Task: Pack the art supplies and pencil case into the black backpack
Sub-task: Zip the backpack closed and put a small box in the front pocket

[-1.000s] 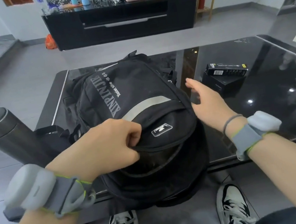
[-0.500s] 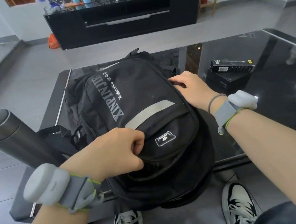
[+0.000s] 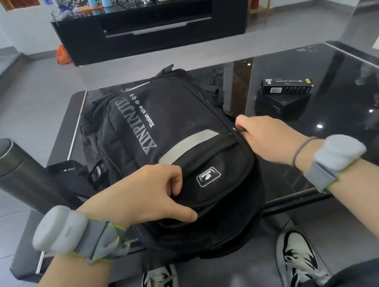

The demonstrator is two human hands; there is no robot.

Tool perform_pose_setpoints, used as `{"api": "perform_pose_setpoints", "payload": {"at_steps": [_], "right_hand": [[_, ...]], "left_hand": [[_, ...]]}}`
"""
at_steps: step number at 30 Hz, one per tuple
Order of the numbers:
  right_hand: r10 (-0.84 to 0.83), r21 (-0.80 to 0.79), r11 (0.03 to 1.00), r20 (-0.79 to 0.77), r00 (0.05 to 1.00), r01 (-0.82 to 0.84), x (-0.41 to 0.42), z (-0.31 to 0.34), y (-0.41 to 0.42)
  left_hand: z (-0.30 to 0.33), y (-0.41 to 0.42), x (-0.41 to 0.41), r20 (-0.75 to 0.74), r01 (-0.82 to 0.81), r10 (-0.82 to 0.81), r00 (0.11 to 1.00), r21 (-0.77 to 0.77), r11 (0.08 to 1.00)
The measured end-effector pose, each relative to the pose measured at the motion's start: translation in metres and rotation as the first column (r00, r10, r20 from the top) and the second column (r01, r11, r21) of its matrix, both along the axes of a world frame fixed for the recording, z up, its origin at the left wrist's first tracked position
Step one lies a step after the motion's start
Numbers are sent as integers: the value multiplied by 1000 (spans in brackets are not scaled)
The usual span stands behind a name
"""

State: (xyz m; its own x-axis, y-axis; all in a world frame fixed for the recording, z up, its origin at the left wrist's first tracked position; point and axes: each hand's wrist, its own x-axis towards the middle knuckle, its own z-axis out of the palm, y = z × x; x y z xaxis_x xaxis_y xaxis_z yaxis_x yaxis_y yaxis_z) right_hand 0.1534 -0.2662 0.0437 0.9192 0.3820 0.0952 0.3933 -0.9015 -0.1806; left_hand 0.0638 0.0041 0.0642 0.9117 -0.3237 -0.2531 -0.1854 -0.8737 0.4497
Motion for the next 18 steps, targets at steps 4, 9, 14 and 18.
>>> {"api": "perform_pose_setpoints", "payload": {"at_steps": [4,9,14,18], "right_hand": [[12,-107,994,-111,994,-24,-50,13,-21],[4,-157,987,-66,998,-14,-90,2,-18],[12,-103,994,-83,997,-20,-93,-5,-18],[-2,-94,996,-40,999,-2,-86,-1,-28]], "left_hand": [[2,-24,-6,96,15,-14,995,-7,1000],[-7,-68,-18,337,122,-179,924,185,975],[-30,-104,-24,610,81,-288,739,344,936],[-43,-107,-15,624,-10,-275,731,413,911]]}}
